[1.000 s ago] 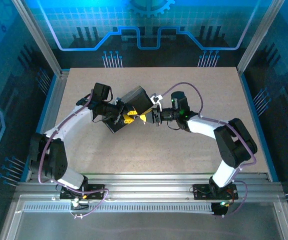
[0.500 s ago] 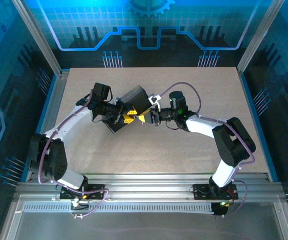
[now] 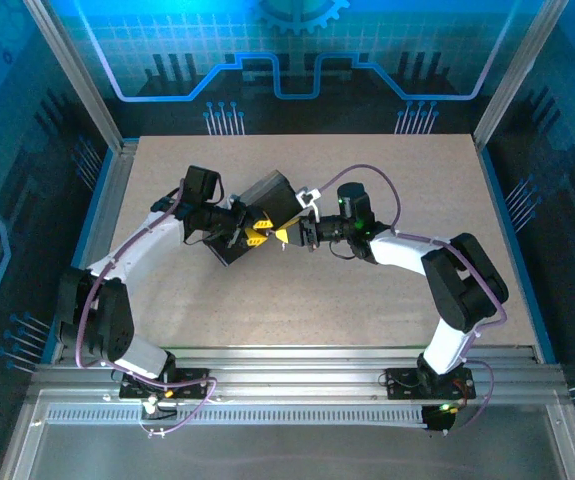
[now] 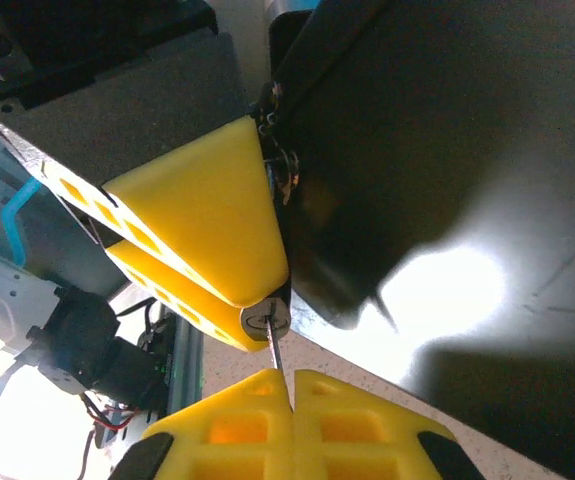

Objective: Unlock the padlock with the key

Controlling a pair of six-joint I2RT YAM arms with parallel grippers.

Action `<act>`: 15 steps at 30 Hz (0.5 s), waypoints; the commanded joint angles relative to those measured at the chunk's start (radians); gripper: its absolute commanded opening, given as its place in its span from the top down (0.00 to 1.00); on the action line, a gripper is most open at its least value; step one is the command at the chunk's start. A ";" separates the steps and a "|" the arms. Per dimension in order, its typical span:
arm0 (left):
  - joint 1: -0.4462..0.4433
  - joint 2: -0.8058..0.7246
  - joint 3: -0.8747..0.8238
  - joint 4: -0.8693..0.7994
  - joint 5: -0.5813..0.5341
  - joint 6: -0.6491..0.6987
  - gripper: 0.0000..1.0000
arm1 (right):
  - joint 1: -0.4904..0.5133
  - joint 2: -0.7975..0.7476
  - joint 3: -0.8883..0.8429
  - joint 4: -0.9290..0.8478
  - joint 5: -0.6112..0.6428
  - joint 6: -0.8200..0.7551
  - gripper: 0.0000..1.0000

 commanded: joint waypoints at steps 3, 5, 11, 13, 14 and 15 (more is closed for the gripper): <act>-0.027 -0.042 -0.020 -0.018 0.106 -0.002 1.00 | 0.017 0.012 0.021 0.134 0.110 0.048 1.00; -0.027 -0.042 -0.022 -0.012 0.106 -0.005 1.00 | 0.018 0.017 0.035 0.113 0.111 0.054 1.00; -0.017 -0.052 -0.039 0.012 0.082 -0.030 1.00 | 0.022 0.048 0.075 0.028 0.105 0.109 1.00; -0.012 -0.054 -0.049 0.022 0.078 -0.039 1.00 | 0.027 0.053 0.062 0.058 0.106 0.149 1.00; -0.011 -0.056 -0.051 0.021 0.071 -0.039 1.00 | 0.032 0.056 0.060 0.074 0.107 0.173 1.00; -0.010 -0.055 -0.052 0.020 0.065 -0.039 1.00 | 0.035 0.059 0.060 0.084 0.107 0.189 1.00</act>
